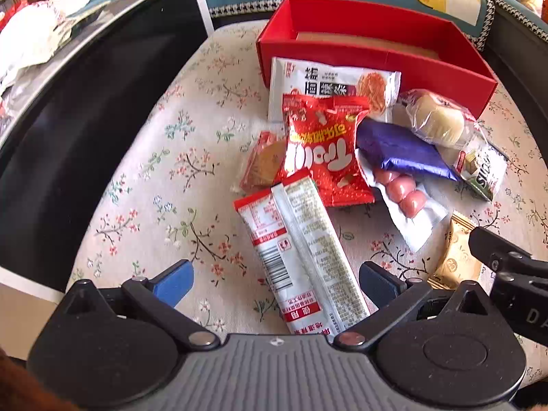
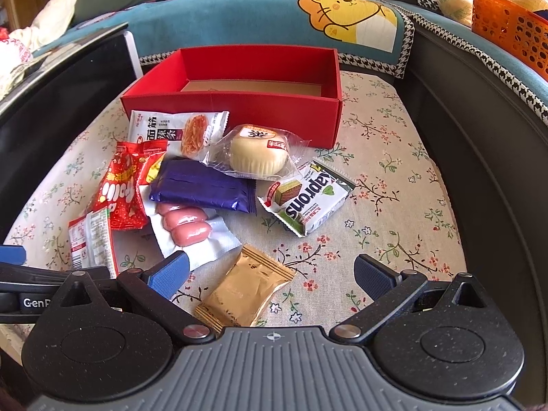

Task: Organize snacks
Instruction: 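Move left tool toward white-red snack bar while right tool approaches gold pastry packet, then close left tool on white-red snack bar while right tool grasps gold pastry packet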

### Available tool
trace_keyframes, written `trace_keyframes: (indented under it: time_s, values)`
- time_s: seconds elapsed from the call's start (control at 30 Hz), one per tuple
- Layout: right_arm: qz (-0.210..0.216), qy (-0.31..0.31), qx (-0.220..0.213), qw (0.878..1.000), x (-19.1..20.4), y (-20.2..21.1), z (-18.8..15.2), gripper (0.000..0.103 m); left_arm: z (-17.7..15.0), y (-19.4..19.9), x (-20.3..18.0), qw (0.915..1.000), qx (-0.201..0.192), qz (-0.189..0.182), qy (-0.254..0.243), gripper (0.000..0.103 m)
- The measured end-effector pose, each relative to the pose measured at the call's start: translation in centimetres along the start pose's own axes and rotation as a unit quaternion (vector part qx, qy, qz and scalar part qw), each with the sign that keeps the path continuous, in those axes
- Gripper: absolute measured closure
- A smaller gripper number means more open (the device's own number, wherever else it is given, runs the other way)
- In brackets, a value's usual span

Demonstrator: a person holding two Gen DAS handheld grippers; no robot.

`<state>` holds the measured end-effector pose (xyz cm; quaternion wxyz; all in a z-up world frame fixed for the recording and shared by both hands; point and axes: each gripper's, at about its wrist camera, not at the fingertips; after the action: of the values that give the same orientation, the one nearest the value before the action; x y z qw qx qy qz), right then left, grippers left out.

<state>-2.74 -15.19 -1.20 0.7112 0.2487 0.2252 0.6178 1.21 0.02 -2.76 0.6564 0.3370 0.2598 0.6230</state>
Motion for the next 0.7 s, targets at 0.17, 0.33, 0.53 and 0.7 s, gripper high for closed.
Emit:
trace_keyframes:
  time_s: [0.17, 0.33, 0.53, 0.7]
  values:
    - [0.008, -0.001, -0.003, 1.000, 0.0, 0.3, 0.2, 0.000, -0.5, -1.3, 0.4, 0.9992, 0.029, 0.008, 0.025, 0.000]
    - [0.009, -0.013, -0.005, 1.000, -0.9, 0.4, 0.4, 0.000, -0.6, -2.1, 0.1, 0.9984, 0.039, 0.018, 0.038, 0.000]
    - [0.011, -0.021, -0.001, 1.000, -1.6, 0.5, 0.4, 0.000, -0.4, -3.1, -0.7, 0.9975, 0.048, 0.025, 0.044, 0.000]
    - [0.007, -0.025, 0.007, 1.000, -2.2, 0.3, 0.1, 0.000, -1.0, -4.1, 0.1, 0.9937, 0.081, 0.008, 0.077, 0.000]
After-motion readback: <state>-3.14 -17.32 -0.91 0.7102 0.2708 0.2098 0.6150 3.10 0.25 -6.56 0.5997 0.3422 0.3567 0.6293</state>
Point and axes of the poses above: each gripper's, at about its wrist camera, not at the fingertips, and y roughly against the way its jaws point, x to its left, z to its top, and after that the axes turned 13 degrees about -x, right-handed
